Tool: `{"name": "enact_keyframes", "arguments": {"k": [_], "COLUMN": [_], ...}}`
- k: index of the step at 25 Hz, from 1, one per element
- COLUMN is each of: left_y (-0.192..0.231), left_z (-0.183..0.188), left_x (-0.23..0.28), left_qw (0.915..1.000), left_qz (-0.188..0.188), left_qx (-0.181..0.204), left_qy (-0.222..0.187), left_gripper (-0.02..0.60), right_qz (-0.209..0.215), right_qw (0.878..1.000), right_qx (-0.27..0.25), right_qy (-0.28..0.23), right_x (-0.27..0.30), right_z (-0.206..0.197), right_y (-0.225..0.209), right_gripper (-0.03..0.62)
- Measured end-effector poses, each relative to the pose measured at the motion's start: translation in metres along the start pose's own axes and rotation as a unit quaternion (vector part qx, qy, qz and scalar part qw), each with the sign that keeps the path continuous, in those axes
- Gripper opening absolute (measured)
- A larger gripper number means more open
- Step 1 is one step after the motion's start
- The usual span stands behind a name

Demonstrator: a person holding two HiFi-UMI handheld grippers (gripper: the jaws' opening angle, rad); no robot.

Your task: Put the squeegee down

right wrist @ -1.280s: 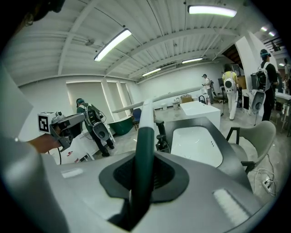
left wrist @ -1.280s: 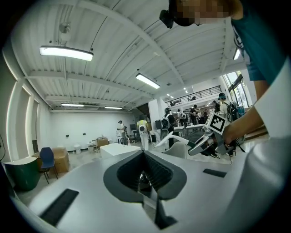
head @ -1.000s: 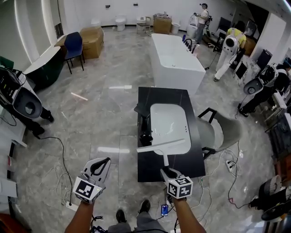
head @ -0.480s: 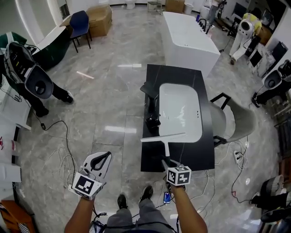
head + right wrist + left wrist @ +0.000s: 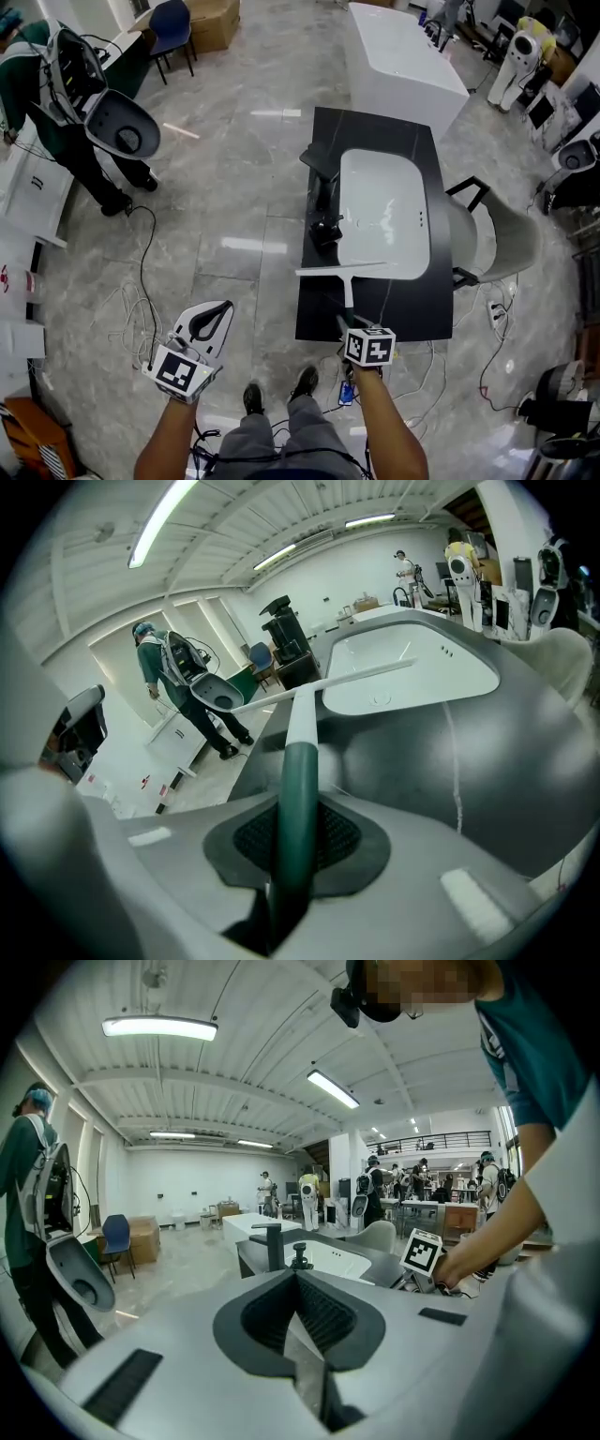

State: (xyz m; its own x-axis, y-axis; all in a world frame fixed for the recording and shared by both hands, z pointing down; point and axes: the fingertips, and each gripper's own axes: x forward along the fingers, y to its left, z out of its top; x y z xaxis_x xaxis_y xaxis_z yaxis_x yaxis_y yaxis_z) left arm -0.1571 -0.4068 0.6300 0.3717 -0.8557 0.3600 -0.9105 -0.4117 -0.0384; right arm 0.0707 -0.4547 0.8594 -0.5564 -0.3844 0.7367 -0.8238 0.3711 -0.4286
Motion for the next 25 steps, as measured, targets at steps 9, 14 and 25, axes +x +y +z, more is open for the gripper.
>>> {"name": "enact_keyframes", "arguments": {"k": [9,14,25], "left_y": [0.001,0.007,0.021], "left_z": [-0.012,-0.007,0.0], "left_x": [-0.005,-0.008,-0.027], "left_qw": [0.9999,0.9999,1.0], "left_qz": [0.001,0.006,0.009], "left_qx": [-0.016,-0.007,-0.001], "left_qy": [0.004,0.006,-0.001], "left_gripper": [0.002,0.002,0.002], "right_qz": [-0.019,-0.018,-0.043], "right_qw": [1.0,1.0,0.999], "right_qx": [0.017,0.019,0.016], "right_qy": [0.005,0.005,0.007], "right_x": [0.011,0.012,0.008], "right_z": [-0.001,0.0,0.003], "right_y": [-0.009,-0.005,-0.003], "right_gripper": [0.061,0.086,0.172]}}
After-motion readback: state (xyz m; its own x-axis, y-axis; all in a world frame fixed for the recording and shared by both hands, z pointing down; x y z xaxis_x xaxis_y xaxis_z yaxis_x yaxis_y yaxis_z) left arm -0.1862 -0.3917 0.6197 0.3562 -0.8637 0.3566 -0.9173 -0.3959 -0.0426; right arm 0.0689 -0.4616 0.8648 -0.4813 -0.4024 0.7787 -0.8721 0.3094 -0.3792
